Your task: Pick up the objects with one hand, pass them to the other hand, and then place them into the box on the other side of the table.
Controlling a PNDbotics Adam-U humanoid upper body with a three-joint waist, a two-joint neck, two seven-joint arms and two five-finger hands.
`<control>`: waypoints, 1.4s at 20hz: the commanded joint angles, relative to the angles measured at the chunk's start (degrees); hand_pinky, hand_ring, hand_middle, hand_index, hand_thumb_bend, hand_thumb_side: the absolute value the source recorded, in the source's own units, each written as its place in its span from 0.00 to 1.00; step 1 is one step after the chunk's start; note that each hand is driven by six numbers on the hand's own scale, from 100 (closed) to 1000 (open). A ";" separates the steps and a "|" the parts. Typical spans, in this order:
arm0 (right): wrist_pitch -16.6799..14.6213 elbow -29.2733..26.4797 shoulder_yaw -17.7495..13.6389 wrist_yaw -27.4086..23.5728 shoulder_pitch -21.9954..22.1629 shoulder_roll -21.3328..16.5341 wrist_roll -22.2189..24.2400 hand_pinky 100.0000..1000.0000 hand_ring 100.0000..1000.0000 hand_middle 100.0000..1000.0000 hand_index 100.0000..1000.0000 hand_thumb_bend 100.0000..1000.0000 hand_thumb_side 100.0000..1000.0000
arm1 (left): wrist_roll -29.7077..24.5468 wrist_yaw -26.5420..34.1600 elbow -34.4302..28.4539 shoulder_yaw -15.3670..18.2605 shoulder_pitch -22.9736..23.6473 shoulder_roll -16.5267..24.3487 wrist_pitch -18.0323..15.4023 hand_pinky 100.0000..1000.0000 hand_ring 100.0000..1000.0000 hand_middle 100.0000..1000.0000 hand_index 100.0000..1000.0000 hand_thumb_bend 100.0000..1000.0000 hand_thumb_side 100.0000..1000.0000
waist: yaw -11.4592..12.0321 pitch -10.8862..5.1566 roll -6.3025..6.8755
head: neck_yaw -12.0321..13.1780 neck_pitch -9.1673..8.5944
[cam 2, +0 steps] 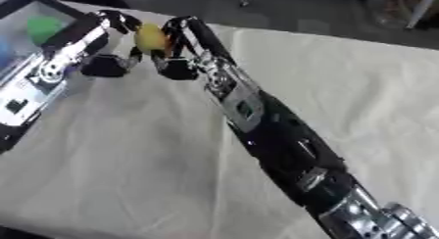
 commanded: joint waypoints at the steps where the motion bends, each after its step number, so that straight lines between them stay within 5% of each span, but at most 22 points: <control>1: -0.38 -1.91 -0.24 0.19 -1.20 0.43 0.08 0.77 0.42 0.34 0.14 0.00 0.00 | -0.08 -0.16 -0.15 0.53 -1.37 0.11 -0.54 0.92 0.75 0.71 0.85 0.24 0.24 | 0.01 -0.63 1.14 | 0.10 0.07; 13: -0.23 -2.26 -0.24 0.34 -0.98 0.77 0.10 0.77 0.42 0.34 0.12 0.00 0.00 | -3.98 -0.68 -2.86 -0.19 -0.96 1.43 -4.27 0.92 0.77 0.71 0.86 0.46 0.25 | 0.17 -0.58 1.12 | 0.24 0.07; 23: 1.43 -2.06 -0.57 1.63 -1.26 0.01 -2.07 0.77 0.41 0.33 0.17 0.00 0.00 | -4.54 -1.71 -3.91 0.20 0.15 3.30 -3.51 0.92 0.77 0.72 0.85 0.45 0.24 | 0.24 -0.62 1.27 | 0.47 0.07; 28: 1.99 -2.07 -1.20 2.26 -1.52 -0.63 -2.47 0.77 0.41 0.33 0.19 0.00 0.00 | -3.77 -1.62 -4.05 0.46 0.64 3.70 -2.32 0.92 0.77 0.72 0.86 0.47 0.32 | 0.18 -0.60 1.31 | 0.59 0.07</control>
